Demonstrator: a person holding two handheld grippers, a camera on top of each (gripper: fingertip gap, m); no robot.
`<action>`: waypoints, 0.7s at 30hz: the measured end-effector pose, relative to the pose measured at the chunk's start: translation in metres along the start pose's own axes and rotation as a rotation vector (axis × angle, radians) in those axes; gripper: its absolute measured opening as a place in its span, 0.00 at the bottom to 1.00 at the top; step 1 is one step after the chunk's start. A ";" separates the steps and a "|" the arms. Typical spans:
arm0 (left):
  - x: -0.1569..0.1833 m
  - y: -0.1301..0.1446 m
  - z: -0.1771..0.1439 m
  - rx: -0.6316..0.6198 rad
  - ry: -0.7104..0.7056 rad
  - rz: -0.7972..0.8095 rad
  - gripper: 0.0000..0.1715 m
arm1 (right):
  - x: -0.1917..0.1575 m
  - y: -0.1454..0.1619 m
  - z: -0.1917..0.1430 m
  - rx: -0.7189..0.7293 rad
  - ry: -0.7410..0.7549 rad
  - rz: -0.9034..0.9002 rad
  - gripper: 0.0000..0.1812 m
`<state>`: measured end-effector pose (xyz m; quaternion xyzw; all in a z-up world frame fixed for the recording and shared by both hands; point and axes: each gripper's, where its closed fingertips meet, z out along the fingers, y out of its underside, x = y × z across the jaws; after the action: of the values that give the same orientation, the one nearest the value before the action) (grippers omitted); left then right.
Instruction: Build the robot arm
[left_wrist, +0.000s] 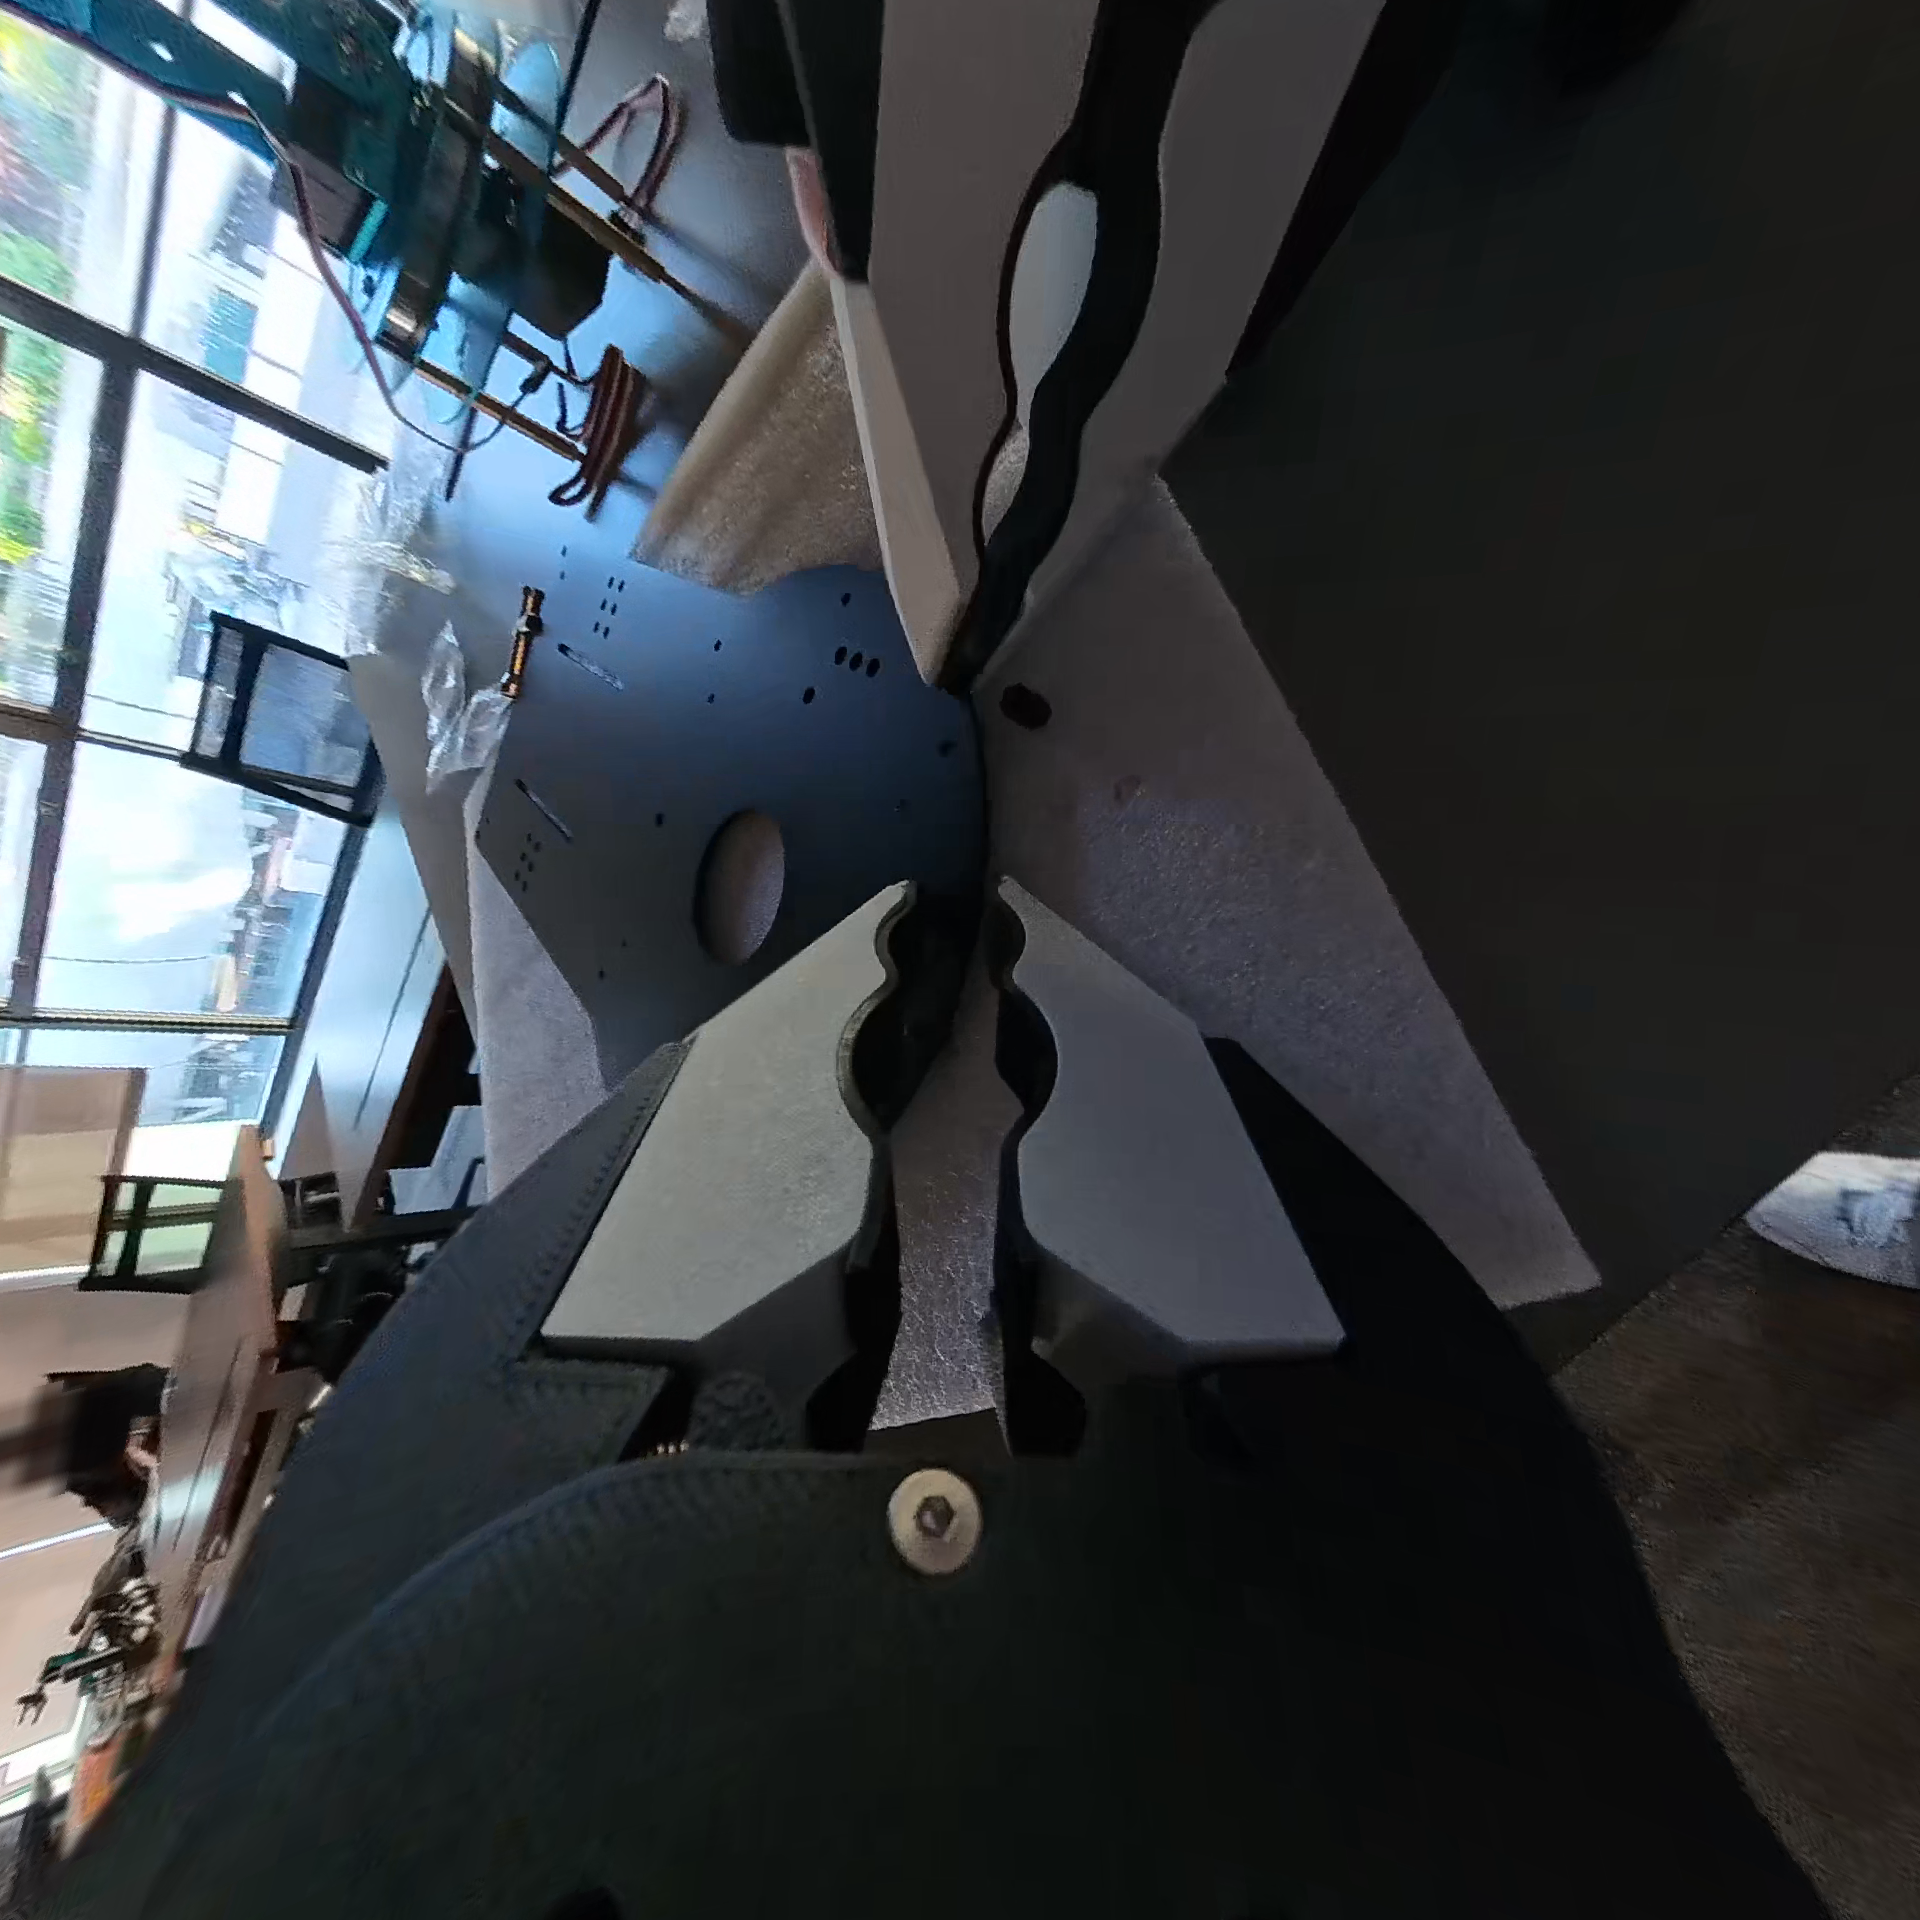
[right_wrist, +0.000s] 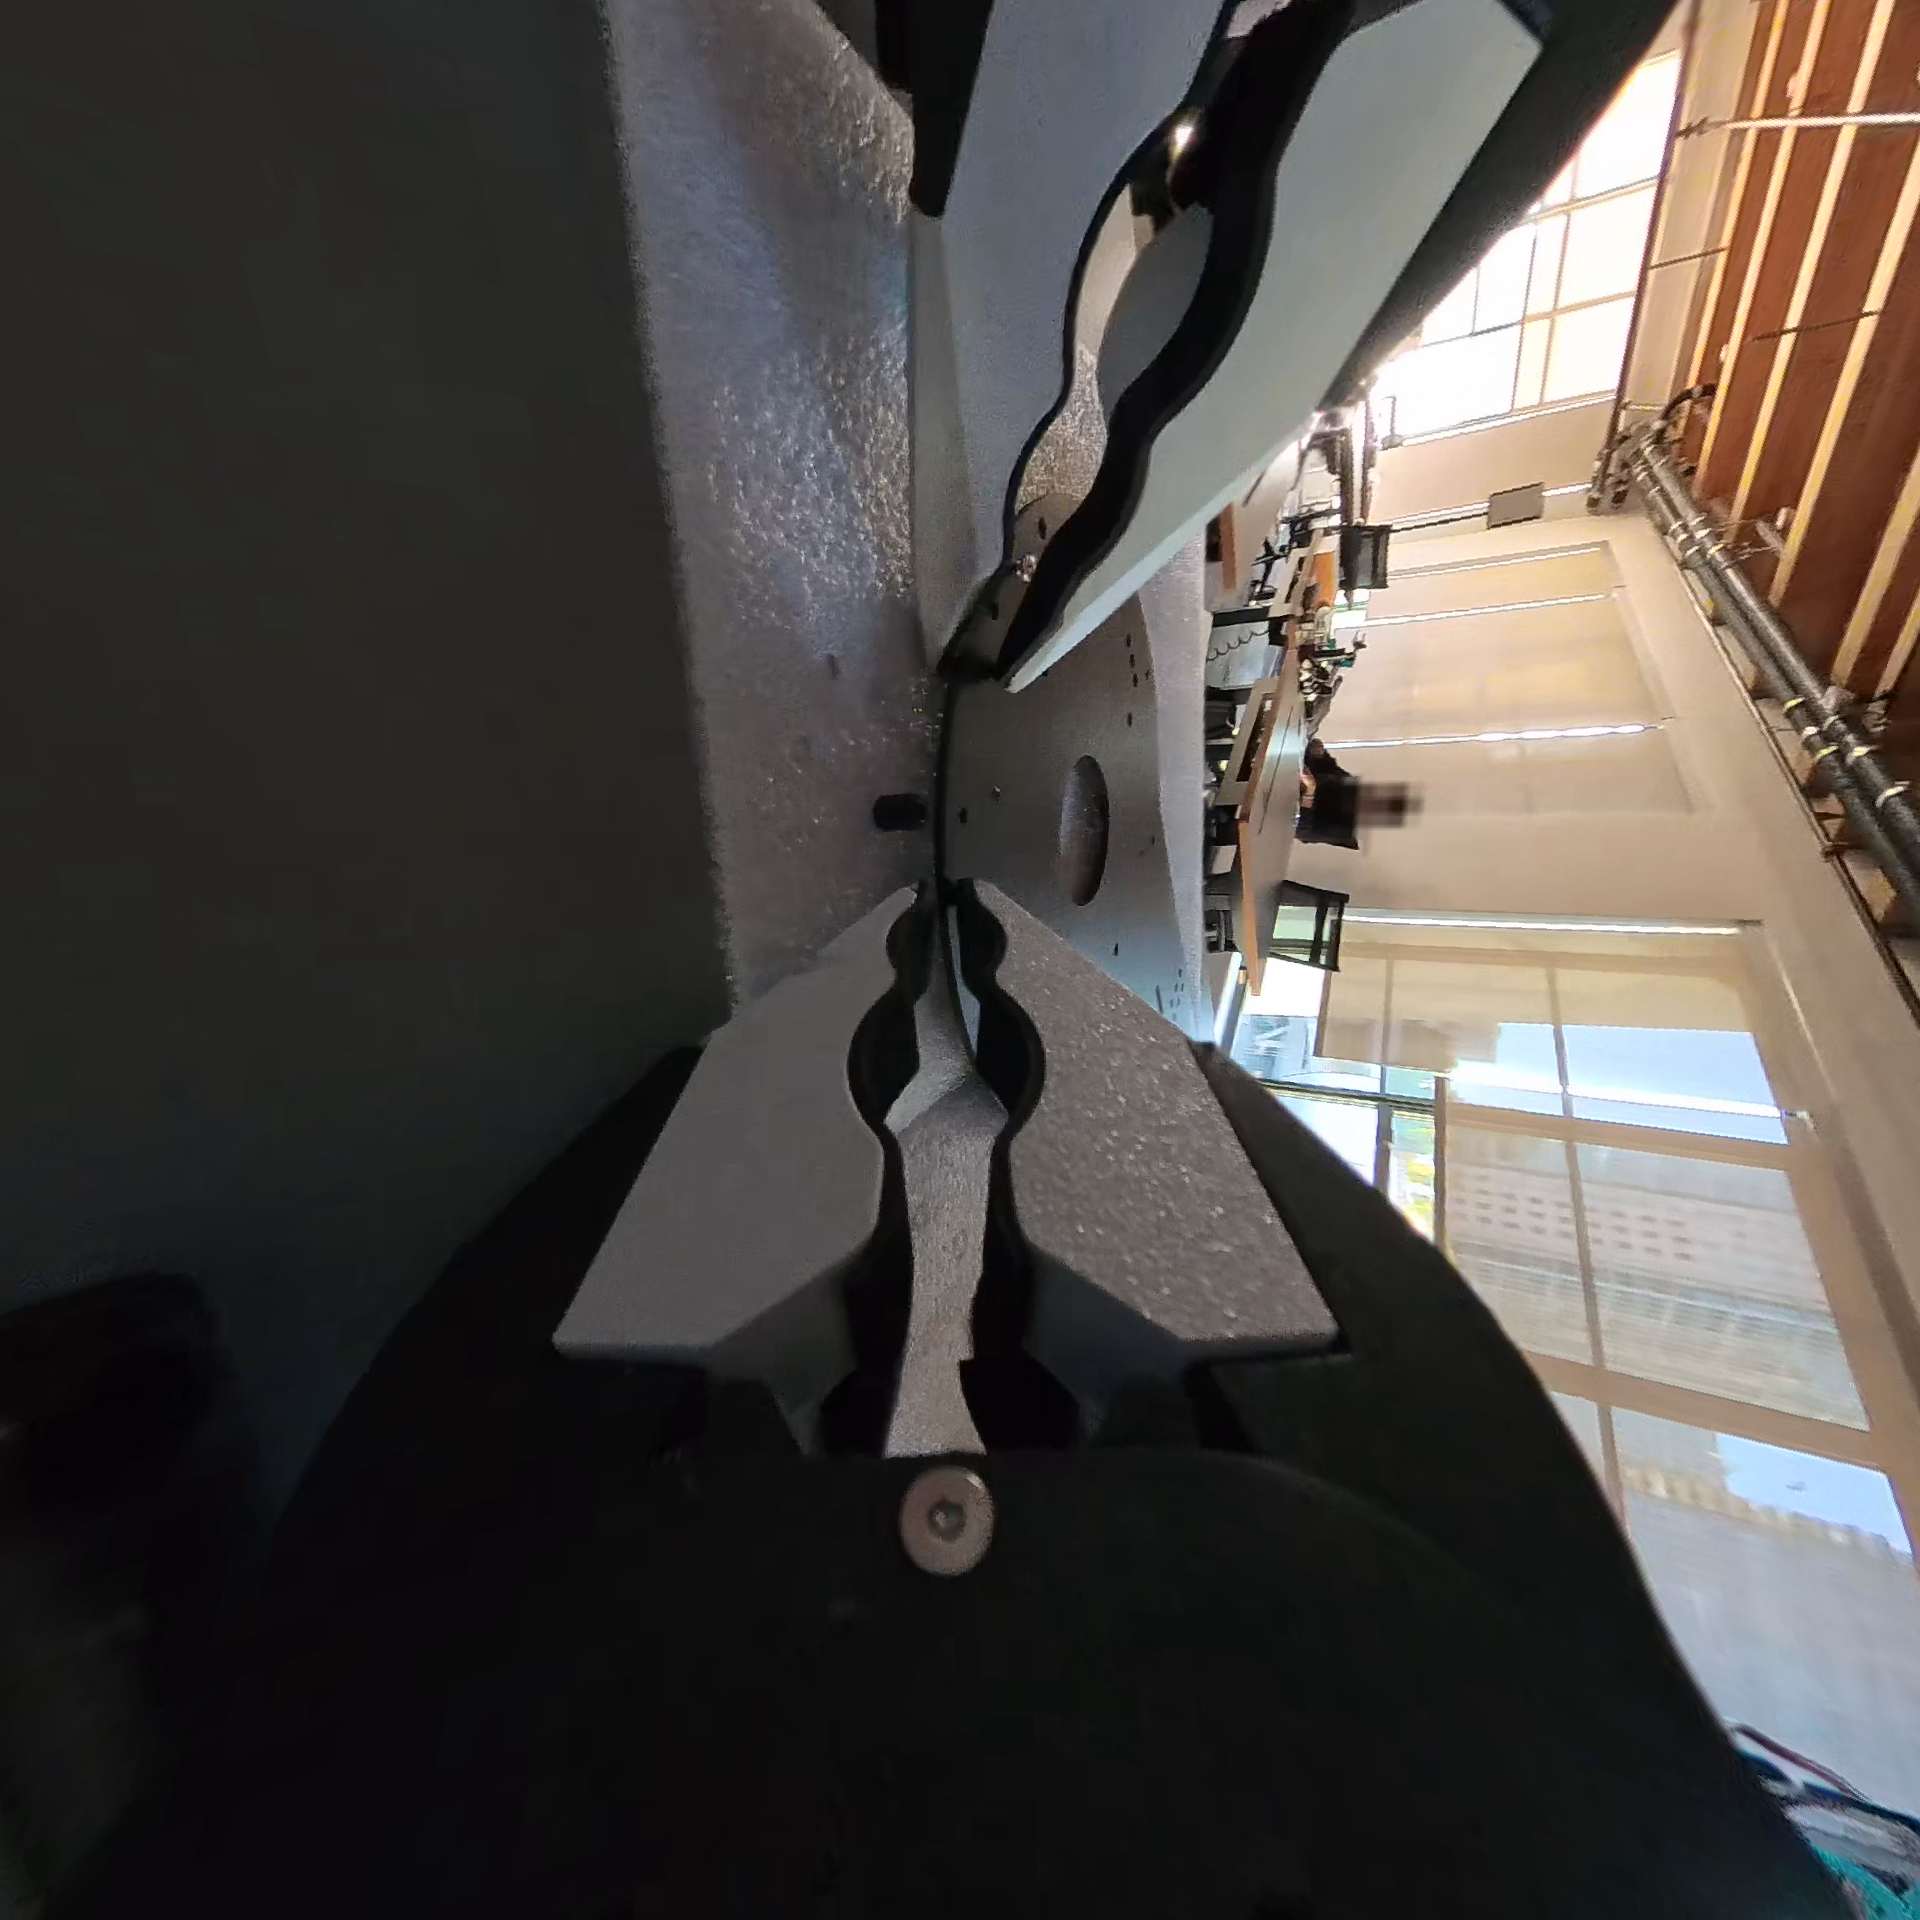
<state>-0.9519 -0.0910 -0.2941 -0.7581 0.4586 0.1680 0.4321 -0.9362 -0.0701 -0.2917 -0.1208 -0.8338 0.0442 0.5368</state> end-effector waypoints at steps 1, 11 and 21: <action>0.000 0.000 0.000 0.006 -0.011 0.004 0.04 | 0.001 0.000 0.000 -0.001 0.006 0.000 0.01; -0.015 -0.009 -0.008 0.041 -0.078 0.007 0.03 | 0.024 -0.001 -0.004 0.018 0.099 0.018 0.06; -0.028 -0.014 -0.021 0.050 -0.143 -0.061 0.04 | 0.044 0.007 0.008 -0.053 0.193 0.035 0.01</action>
<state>-0.9582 -0.0898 -0.2567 -0.7466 0.4076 0.1970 0.4875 -0.9598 -0.0523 -0.2577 -0.1534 -0.7769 0.0197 0.6103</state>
